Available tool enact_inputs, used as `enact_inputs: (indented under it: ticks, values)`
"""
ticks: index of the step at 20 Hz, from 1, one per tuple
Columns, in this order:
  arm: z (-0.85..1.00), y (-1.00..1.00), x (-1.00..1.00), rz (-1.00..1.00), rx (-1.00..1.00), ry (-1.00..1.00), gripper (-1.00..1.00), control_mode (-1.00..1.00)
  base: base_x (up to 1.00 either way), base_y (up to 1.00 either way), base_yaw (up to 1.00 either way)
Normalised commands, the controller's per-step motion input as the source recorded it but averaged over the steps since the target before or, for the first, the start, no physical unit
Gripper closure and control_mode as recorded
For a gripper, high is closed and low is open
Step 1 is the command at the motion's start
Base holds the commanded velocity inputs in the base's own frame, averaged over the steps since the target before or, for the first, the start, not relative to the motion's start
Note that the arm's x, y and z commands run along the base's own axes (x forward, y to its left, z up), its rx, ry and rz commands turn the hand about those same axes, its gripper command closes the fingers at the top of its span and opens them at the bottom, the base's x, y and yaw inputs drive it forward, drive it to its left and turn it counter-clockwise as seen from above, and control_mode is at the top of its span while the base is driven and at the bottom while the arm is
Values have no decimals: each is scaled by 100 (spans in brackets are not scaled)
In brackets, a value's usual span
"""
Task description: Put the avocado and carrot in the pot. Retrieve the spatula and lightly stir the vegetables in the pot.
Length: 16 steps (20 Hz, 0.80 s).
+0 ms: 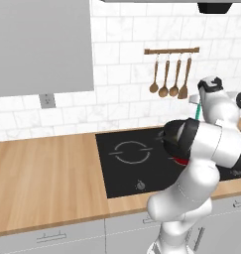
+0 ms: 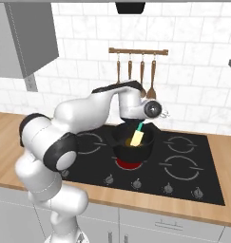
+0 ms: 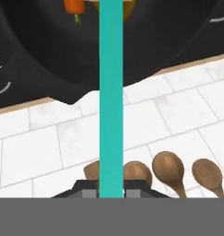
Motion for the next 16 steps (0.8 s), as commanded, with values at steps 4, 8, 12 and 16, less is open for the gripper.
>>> enact_inputs:
  ticks: [4,8,12,16]
  values:
    - [-43,0,46,-1,5,-32,100,-100,0,0,0]
    - [-62,0,50,0,1,-39,100,-100,0,0,0]
    - [-63,0,28,-2,0,-11,100,-100,0,0,0]
    - [-53,-3,8,0,0,-7,100,-100,0,0,0]
